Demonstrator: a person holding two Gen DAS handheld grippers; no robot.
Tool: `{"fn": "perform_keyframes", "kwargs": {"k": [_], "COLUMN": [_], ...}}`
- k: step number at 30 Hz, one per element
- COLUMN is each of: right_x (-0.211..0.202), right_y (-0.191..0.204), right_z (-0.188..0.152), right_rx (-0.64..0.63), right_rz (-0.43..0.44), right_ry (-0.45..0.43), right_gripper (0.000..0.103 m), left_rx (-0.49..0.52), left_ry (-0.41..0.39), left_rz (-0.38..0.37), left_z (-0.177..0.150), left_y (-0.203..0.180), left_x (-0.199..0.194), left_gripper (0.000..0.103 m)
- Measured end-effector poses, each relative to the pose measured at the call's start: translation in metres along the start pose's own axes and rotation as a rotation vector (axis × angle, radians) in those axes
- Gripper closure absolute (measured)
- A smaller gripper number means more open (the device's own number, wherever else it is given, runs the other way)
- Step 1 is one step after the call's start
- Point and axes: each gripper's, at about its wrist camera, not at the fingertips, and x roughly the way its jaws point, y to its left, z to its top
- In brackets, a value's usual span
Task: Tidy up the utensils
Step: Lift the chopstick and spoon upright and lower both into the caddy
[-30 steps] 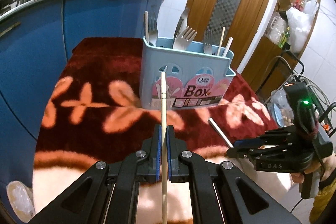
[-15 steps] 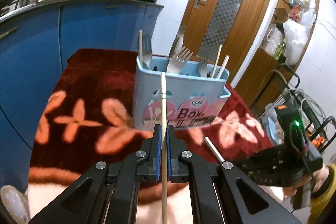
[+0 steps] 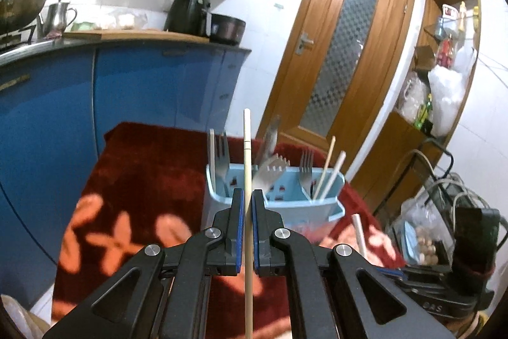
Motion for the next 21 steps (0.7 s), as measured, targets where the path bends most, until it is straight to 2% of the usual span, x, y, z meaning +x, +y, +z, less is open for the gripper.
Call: {"fn": "perform_keyframes", "kwargs": {"k": [9,12,16,21], "right_x": [-0.018,-0.019,-0.020,-0.018], "right_y": [-0.002,-0.003,-0.007,-0.012], "right_z": [0.019,0.023,0.028,0.035], "right_rx": [0.010,0.020,0.028,0.028], "right_rz": [0.005,0.007,0.019,0.009], "right_ry": [-0.149,-0.185,-0.214,-0.245], "right_gripper": [0.095,0.095,0.095,0.095], "left_rx": [0.008,0.022,0.045,0.029], "left_ry": [-0.103,-0.161,-0.275,-0.347], "left_rz": [0.028,0.037,0.068,0.067], "left_z": [0.040,0.051,0.062,0.065], "left_y": [-0.003,-0.007,-0.011,-0.009], "left_x": [0.012,0.014,0.019,0.035], "left_gripper": [0.099,0.099,0.099,0.099]}}
